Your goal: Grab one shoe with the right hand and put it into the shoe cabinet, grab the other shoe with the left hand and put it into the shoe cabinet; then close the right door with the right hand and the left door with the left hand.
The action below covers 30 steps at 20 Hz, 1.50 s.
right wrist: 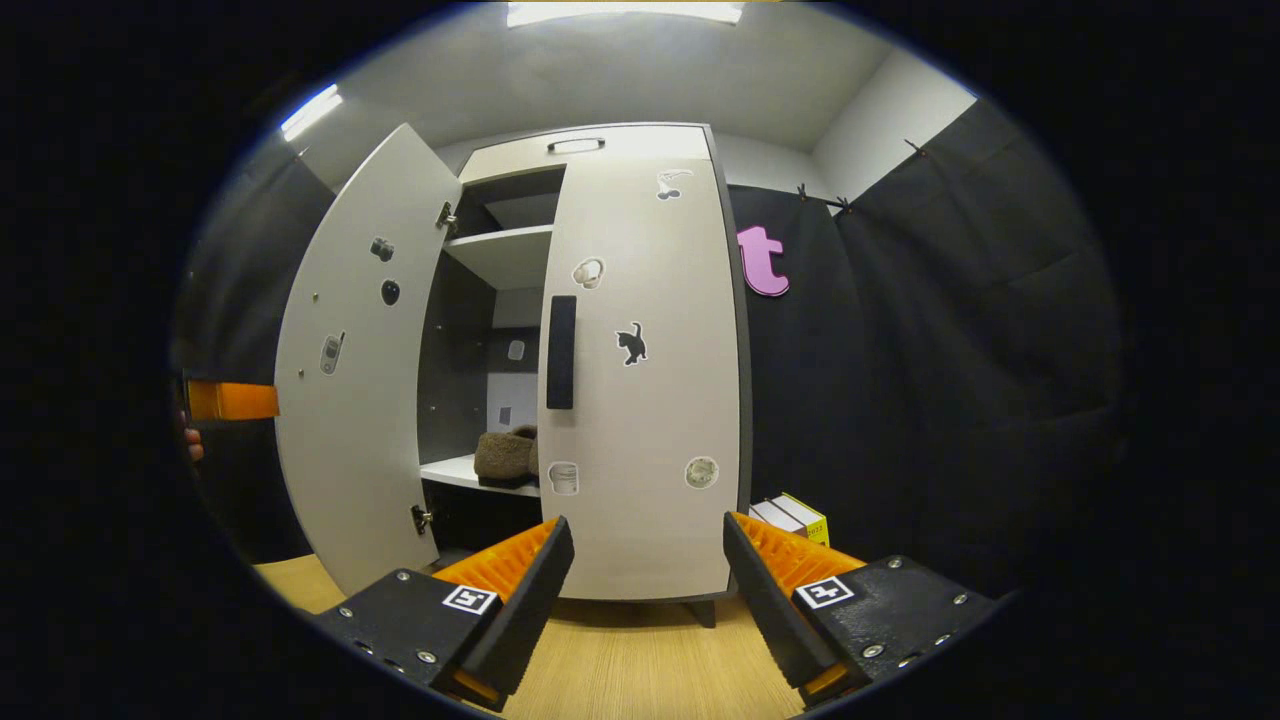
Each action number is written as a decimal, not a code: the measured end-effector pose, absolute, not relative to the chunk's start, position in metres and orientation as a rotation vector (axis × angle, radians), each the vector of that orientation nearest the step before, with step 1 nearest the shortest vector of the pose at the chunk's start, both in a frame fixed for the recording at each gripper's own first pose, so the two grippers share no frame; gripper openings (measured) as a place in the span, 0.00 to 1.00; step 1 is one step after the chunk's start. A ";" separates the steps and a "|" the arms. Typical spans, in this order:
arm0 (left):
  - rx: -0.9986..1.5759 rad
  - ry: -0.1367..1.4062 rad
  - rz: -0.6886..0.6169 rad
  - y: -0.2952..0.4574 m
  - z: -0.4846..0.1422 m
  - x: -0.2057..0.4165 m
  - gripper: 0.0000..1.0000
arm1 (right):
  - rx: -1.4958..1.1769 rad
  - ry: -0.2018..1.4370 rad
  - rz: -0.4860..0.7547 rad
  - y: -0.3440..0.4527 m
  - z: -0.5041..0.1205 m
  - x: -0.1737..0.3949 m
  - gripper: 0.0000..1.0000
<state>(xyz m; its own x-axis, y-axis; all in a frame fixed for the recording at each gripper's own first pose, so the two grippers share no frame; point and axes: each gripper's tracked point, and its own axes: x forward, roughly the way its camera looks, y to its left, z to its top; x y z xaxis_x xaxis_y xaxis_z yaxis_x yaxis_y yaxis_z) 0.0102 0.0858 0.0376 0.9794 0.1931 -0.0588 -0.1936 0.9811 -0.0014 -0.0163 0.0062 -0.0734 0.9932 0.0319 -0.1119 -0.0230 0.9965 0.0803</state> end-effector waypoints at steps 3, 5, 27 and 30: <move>0.012 0.016 0.289 0.136 0.077 0.015 0.94 | 0.078 0.121 0.026 0.004 -0.074 -0.015 0.93; 0.036 -0.005 0.349 0.170 0.096 0.025 0.96 | 0.081 0.129 0.023 0.004 -0.075 -0.015 0.93; 0.085 0.007 0.323 0.198 0.098 0.089 0.94 | 0.072 0.138 -0.034 -0.015 -0.066 -0.012 0.97; 0.075 0.017 0.274 0.177 0.097 0.089 0.96 | 0.076 0.144 -0.026 -0.013 -0.068 -0.014 0.93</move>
